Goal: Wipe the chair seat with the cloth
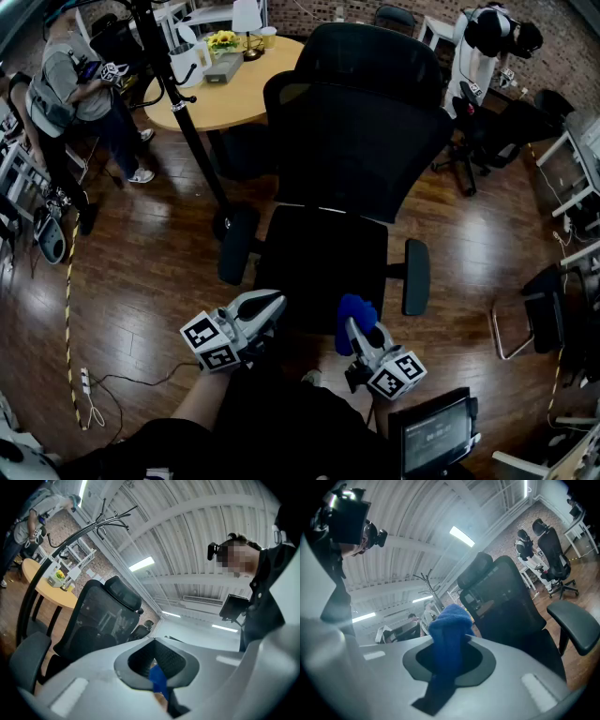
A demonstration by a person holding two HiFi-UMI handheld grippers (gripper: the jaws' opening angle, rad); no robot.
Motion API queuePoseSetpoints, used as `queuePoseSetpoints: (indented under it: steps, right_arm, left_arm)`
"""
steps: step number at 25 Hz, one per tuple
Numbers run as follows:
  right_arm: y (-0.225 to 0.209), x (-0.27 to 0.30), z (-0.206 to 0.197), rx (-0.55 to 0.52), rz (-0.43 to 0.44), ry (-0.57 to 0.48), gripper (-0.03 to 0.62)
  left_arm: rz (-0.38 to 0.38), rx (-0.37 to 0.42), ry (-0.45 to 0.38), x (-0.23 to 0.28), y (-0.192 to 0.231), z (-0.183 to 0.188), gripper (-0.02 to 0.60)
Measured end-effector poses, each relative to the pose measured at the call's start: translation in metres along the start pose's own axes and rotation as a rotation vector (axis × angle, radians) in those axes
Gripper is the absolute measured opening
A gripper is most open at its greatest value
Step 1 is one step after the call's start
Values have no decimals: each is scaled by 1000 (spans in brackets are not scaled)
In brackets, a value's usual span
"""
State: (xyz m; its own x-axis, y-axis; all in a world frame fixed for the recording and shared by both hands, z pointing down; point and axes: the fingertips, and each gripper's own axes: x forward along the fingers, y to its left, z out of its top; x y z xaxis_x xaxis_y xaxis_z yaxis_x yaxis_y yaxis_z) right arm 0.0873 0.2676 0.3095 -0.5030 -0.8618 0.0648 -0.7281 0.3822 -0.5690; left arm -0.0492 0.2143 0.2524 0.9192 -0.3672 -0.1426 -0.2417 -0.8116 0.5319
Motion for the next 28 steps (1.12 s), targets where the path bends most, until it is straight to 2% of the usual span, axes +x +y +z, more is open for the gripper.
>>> queuePoseSetpoints:
  steps: [8,14,18,23,28]
  right_arm:
    - [-26,125,0,-21,-79,22,57]
    - [-87,189,-17,-35,-123,177,57]
    - [-150,258,-47,-59,-86,285,57]
    - [-224,361,-111,-61,-10,402,57]
    - [-287,437,-147,-81,-34,476,57]
  left_arm:
    - [-61,-73,30,11,105,35,2]
    - [-72,-147,69,34,145,35,2]
    - [2,-175,98,43,181,20,3]
    - [136,-246,76,45,225,-4,2]
    - [197,-311,50,69,241,-26,2]
